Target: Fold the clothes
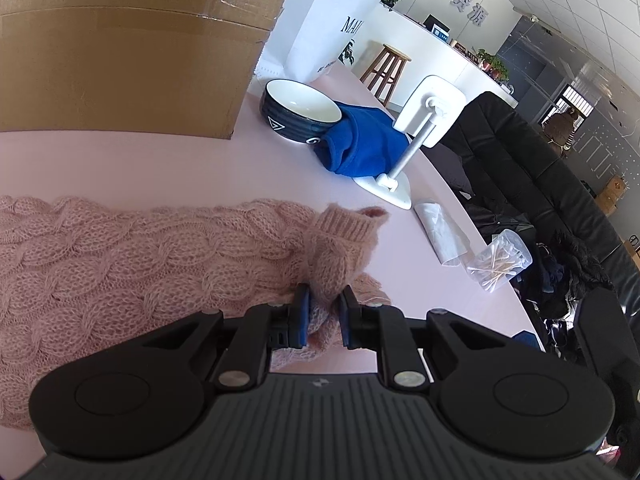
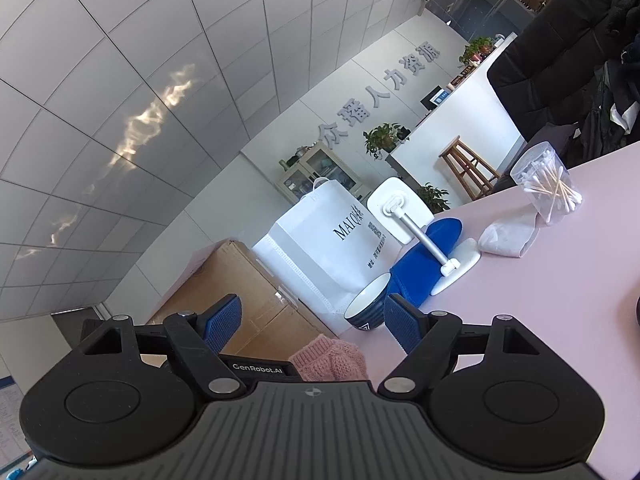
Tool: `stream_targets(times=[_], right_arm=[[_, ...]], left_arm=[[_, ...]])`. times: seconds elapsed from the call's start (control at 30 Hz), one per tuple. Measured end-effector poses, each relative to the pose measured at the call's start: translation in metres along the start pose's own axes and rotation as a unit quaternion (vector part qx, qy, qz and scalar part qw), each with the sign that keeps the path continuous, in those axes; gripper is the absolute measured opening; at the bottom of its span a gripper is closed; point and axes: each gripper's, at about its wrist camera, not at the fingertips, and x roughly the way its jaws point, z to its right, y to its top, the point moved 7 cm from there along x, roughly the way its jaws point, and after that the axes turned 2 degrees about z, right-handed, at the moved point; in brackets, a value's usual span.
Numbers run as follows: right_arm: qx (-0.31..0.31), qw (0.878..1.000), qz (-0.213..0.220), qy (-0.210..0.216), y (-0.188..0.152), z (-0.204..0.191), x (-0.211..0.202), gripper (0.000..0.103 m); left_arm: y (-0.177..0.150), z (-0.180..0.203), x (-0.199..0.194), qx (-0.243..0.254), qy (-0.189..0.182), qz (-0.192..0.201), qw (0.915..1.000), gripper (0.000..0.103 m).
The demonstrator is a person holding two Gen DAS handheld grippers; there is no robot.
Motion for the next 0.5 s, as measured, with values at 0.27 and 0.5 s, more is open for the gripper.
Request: stream_targets(times=[0.27,0.5], right_arm=[[-0.011,1.000,-0.010,0.009,-0.004,-0.006,-0.001,0.077],[-0.010,1.000,-0.019,0.013,-0.005,-0.007,0.000,0.077]], left_arm=[[-0.012,-0.002,0.016,0.013,0.013,-0.020,0.9996,0.014],[-0.015,0.001,0.019,-0.002,-0.037,-0.027,0.9989,0.069]])
